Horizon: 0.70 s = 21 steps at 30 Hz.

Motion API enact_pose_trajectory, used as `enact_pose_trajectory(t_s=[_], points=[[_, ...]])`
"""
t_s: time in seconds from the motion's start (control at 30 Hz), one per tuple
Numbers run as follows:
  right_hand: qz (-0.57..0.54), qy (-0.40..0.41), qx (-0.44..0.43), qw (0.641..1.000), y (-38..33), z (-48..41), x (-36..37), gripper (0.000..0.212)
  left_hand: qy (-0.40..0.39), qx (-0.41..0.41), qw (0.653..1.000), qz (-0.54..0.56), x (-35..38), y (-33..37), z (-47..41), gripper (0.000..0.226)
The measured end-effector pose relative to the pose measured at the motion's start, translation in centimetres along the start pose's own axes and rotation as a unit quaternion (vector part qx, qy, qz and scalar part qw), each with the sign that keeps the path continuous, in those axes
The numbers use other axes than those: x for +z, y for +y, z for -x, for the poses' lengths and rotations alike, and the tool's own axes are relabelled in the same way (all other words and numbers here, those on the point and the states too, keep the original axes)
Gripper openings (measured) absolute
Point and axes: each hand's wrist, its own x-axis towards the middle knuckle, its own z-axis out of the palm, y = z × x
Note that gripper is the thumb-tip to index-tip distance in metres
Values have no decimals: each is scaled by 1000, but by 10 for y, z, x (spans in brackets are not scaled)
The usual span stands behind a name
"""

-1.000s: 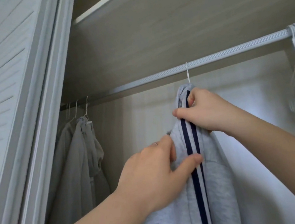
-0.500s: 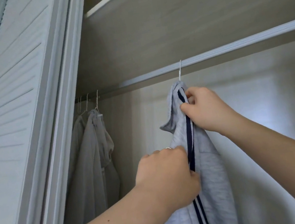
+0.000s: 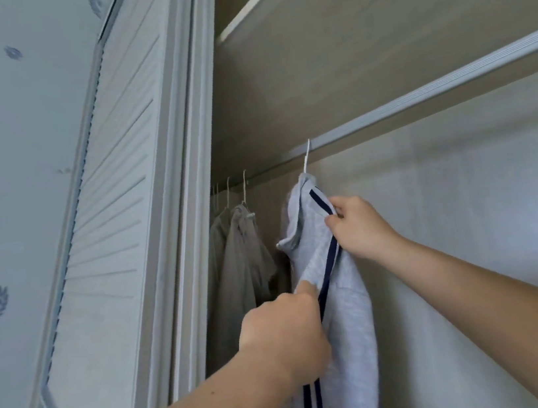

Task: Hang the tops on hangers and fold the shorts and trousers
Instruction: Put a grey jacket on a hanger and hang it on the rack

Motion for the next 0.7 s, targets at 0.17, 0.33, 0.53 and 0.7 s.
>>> enact_pose_trajectory(t_s=[0.17, 0.33, 0.53, 0.7], points=[[-32, -26, 10, 999, 8, -28, 53, 17, -16, -31, 998, -43, 1, -26, -12, 25], [-40, -44, 13, 998, 9, -55, 100, 20, -54, -41, 990, -120, 7, -41, -18, 43], [-41, -71, 12, 997, 17, -83, 135, 27, -109, -68, 976, -178, 14, -49, -30, 52], [-59, -82, 22, 995, 22, -91, 154, 24, -123, -66, 970, -198, 16, -55, -34, 50]])
